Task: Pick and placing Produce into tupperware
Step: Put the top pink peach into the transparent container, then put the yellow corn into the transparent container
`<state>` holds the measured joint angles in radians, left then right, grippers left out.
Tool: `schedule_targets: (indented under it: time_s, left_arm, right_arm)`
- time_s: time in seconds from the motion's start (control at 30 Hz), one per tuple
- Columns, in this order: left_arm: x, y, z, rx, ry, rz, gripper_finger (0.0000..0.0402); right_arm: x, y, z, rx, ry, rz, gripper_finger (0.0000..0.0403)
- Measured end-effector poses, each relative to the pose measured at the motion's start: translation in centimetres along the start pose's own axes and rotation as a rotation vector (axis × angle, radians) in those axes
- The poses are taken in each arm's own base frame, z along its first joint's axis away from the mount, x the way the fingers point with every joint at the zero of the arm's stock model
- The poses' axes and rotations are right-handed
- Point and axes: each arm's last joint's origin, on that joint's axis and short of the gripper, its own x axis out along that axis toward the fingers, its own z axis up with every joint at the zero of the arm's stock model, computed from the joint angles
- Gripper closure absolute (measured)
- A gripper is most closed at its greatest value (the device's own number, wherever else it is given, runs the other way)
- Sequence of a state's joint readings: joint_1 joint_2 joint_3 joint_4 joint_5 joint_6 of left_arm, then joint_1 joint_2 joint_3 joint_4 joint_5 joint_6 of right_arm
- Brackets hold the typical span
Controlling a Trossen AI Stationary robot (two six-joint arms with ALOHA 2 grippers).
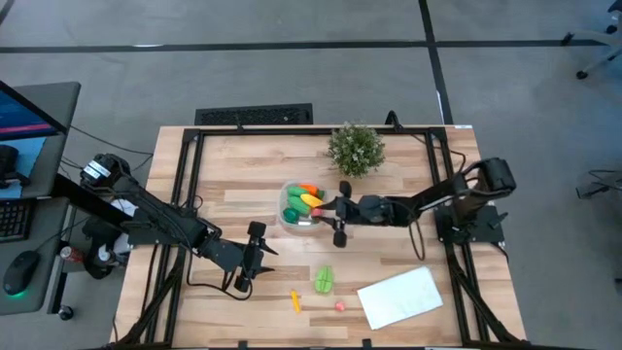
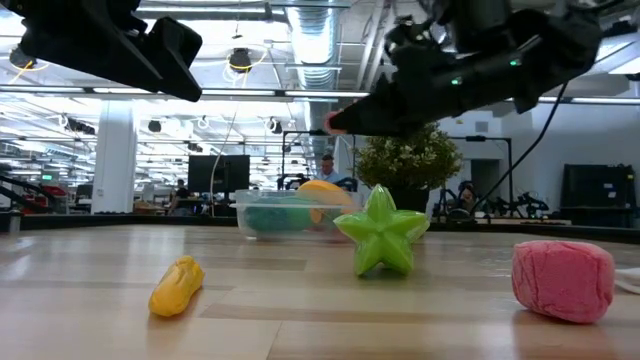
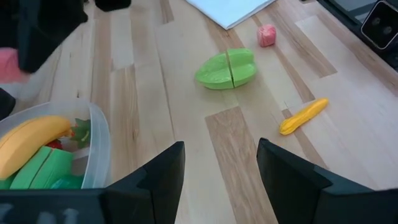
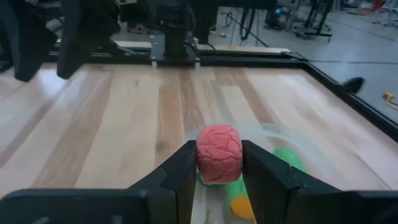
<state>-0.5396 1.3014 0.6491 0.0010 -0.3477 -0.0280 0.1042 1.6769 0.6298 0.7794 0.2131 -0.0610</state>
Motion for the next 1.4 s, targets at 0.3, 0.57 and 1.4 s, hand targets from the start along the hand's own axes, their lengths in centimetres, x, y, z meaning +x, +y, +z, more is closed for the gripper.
schedule_targets:
  time_s: [0.3,0.57,1.4]
  left_arm:
    - [0.0,0.0,-0.1,-0.006,0.011,0.008,0.021]
    - [0.0,0.0,-0.3,-0.021,0.027,0.007,0.021]
    - [0.0,0.0,-0.4,-0.04,0.034,0.008,0.021]
  right_arm:
    - [3.6,-0.2,-0.6,-0.03,0.047,0.001,0.0287]
    - [4.6,-0.7,-0.8,-0.038,0.138,-0.006,0.0287]
    - [4.4,-0.3,-0.8,-0.046,0.178,0.009,0.0214]
